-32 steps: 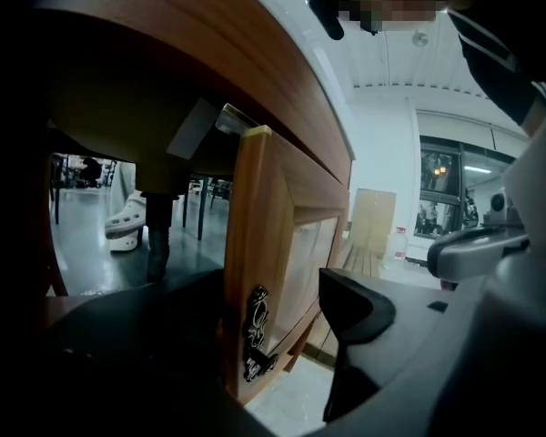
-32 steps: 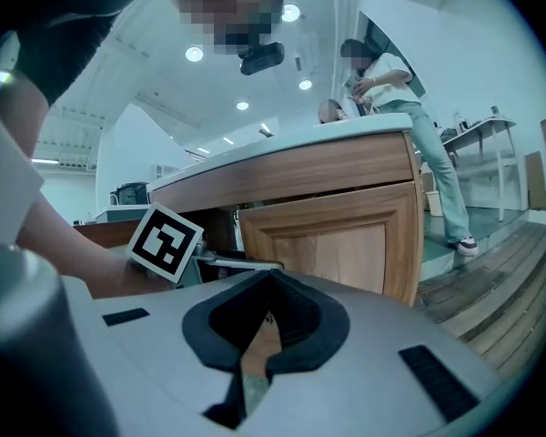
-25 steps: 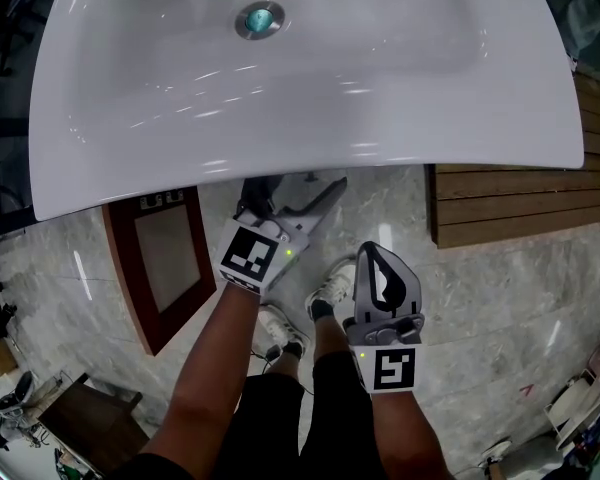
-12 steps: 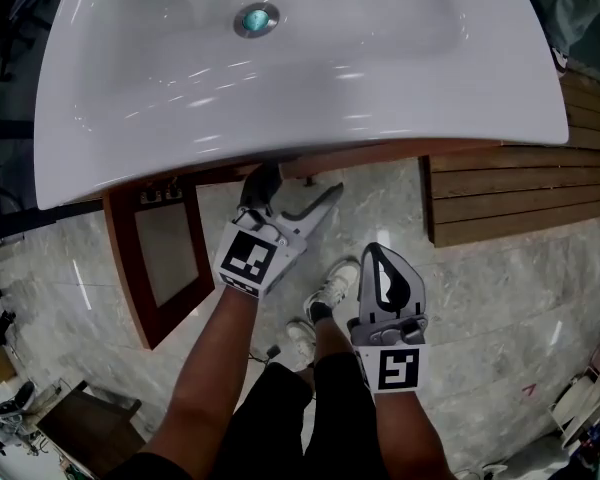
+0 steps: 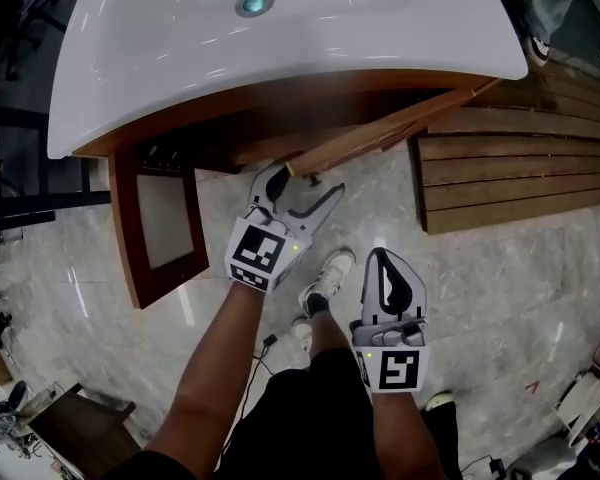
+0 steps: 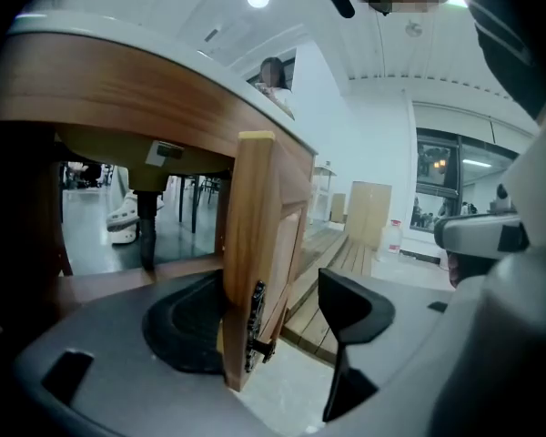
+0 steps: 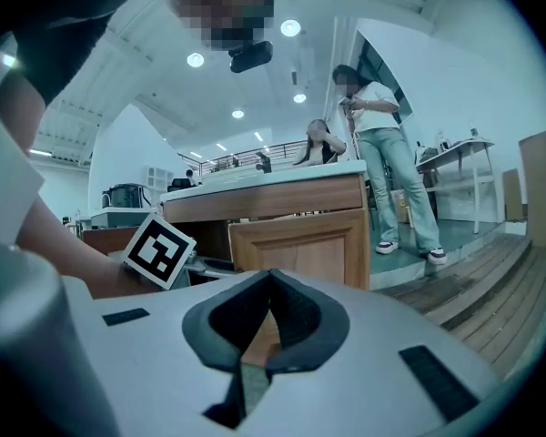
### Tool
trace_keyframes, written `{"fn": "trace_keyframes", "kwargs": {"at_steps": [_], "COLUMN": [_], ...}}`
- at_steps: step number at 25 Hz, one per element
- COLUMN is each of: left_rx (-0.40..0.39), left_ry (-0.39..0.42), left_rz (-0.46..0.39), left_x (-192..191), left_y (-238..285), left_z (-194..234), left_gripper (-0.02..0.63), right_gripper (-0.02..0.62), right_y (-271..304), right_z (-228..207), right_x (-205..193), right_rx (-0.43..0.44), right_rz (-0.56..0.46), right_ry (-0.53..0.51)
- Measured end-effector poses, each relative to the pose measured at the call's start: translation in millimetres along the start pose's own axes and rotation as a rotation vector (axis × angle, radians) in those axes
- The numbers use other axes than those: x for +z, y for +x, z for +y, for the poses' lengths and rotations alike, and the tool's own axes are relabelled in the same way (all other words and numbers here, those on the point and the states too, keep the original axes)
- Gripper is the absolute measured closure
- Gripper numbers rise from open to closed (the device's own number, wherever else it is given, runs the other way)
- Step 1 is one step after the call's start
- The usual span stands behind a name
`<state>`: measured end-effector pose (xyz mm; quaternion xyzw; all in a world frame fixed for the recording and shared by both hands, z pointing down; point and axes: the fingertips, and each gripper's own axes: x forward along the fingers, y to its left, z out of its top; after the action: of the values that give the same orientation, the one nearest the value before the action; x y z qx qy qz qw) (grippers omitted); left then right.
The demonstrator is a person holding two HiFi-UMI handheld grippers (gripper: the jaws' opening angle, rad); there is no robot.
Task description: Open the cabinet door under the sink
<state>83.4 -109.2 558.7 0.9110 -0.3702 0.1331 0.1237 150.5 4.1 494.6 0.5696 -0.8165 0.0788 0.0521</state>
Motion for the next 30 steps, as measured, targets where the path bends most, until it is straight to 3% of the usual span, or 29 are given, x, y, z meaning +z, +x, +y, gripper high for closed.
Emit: {"fn": "trace_keyframes", "kwargs": {"at_steps": [11, 18, 30], "left_rx": [-0.008, -0.045, -0.055], "left_ry": [0.006, 0.011, -0.013], "left_rz": [0.065, 0.094, 0.069], "left_x": [-12, -19, -21], "left_y": [-3, -22, -17], "left_z": [-52, -93, -140], "left_gripper": [0.285, 0.285, 0.299], "right_gripper": [0.575, 0.575, 0.575], "right_y": [-57, -106, -130], "right_z": [-18, -7, -27], "right_x": [27, 39, 28], "right_rx": [-0.066, -0.125, -0.127], "right_rz": [-0.068, -0.080, -0.010], "right_ry": [0.003, 0.023, 0.022]}}
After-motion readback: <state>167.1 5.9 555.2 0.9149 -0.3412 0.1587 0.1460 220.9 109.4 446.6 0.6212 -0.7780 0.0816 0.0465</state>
